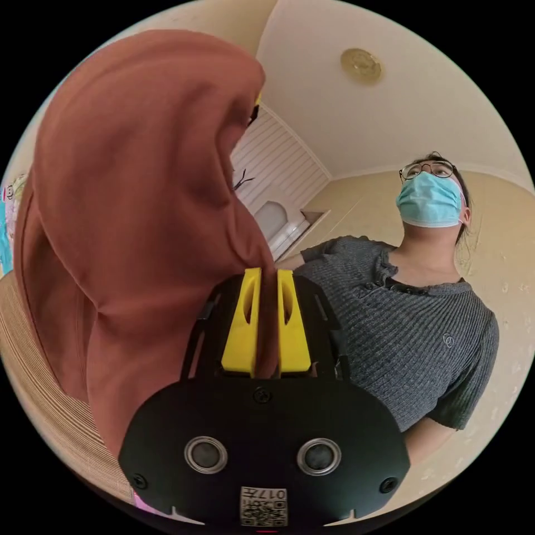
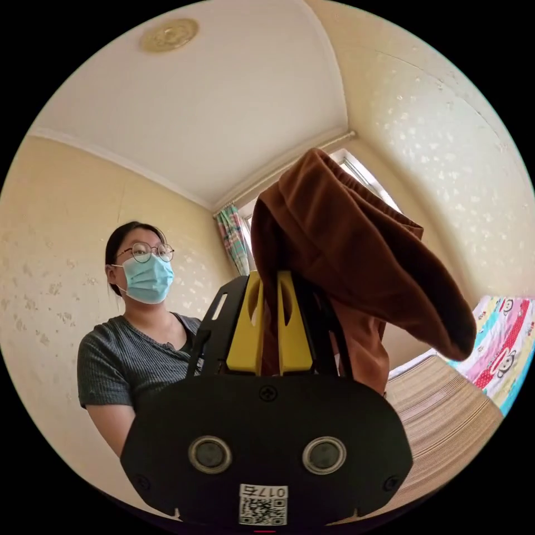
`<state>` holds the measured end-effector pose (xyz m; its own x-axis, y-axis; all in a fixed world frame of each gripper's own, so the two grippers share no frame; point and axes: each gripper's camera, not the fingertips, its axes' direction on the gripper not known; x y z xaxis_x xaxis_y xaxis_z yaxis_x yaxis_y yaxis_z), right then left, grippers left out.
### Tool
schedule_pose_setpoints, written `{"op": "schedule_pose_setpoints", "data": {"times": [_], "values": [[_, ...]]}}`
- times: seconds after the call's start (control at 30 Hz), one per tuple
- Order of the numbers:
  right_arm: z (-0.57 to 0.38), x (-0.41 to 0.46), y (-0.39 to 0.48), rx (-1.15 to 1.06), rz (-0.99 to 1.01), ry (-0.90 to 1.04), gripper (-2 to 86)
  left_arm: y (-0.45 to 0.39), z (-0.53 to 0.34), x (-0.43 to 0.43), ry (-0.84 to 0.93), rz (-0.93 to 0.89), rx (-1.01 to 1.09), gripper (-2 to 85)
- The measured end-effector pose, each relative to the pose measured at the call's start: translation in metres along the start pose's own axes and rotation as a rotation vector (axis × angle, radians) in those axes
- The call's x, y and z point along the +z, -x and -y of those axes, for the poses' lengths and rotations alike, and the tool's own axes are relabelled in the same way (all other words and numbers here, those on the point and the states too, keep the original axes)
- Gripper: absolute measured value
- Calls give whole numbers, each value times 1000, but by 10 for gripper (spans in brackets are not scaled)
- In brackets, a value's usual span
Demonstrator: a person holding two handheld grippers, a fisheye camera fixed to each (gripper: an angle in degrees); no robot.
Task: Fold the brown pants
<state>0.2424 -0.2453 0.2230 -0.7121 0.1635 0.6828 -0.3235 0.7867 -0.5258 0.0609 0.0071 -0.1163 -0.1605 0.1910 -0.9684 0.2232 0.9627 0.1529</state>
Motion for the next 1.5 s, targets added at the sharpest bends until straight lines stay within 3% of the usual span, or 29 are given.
{"op": "schedule_pose_setpoints", "data": {"times": [0.07,0.17,0.37,0.53,0.63,0.73,0.87,1.0,1.07,1.13,1.23,1.33,1.5], "values": [[1,8,25,-106,-60,74,29,5,-11,-39,-158,113,-28,15],[-7,41,58,-202,-204,240,27,10,-18,-78,-305,220,-75,38],[-51,140,84,-265,-509,555,20,48,6,-98,-333,265,-192,137],[-93,144,100,-402,-363,497,13,80,7,-106,-417,258,-323,136],[-113,114,100,-487,-193,353,12,110,-15,-107,-512,121,-469,133],[-128,85,90,-534,-65,249,10,145,-27,-88,-468,-90,-569,180],[-141,93,62,-490,7,308,10,182,-24,-44,-458,-595,-492,175],[-161,112,30,-512,233,297,13,198,-18,-27,-434,-746,-410,106],[-158,121,13,-461,282,321,15,181,-15,-38,-468,-652,-293,32],[-151,127,4,-403,229,377,17,157,-13,-61,-520,-499,-178,12],[-145,123,-7,-277,-18,430,21,105,-14,-104,-578,-204,55,2],[-139,100,-42,37,-342,388,31,59,-15,-110,-544,96,223,-1],[-155,64,-95,519,-698,278,80,55,-16,-32,-346,562,220,-4]]}}
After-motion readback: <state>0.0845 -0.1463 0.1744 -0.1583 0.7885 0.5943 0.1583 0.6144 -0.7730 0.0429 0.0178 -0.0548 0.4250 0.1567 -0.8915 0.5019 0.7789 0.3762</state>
